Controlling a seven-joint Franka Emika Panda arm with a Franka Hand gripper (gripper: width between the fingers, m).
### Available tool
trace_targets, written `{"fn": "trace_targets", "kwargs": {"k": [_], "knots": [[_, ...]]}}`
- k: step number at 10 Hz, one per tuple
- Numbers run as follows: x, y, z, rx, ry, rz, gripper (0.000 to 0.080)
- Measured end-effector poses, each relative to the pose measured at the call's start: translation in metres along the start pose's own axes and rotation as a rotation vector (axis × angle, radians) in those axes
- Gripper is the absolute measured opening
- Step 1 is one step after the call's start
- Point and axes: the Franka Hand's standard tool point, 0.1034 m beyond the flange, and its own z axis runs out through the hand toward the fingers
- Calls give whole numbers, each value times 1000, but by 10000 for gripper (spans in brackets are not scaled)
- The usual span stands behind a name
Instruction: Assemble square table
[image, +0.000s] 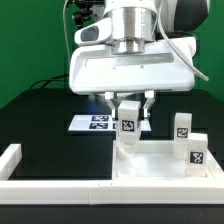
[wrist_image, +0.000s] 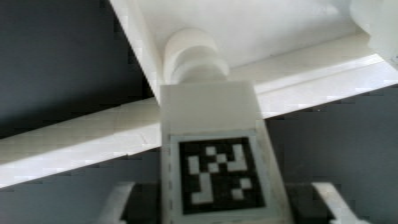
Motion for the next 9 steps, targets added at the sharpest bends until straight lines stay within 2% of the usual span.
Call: {"fn": "trace_targets", "kwargs": {"k": [1, 2, 3, 4, 6, 9], "knots": [[0, 0, 0, 0, 1, 0, 290], [3, 5, -2, -9, 75, -2, 290], [1, 6, 2, -15, 110, 5, 290], [3, 4, 9, -16, 109, 7, 290], [9, 2, 11, -15, 117, 6, 290], [1, 3, 22, -24, 100, -4, 290]]}}
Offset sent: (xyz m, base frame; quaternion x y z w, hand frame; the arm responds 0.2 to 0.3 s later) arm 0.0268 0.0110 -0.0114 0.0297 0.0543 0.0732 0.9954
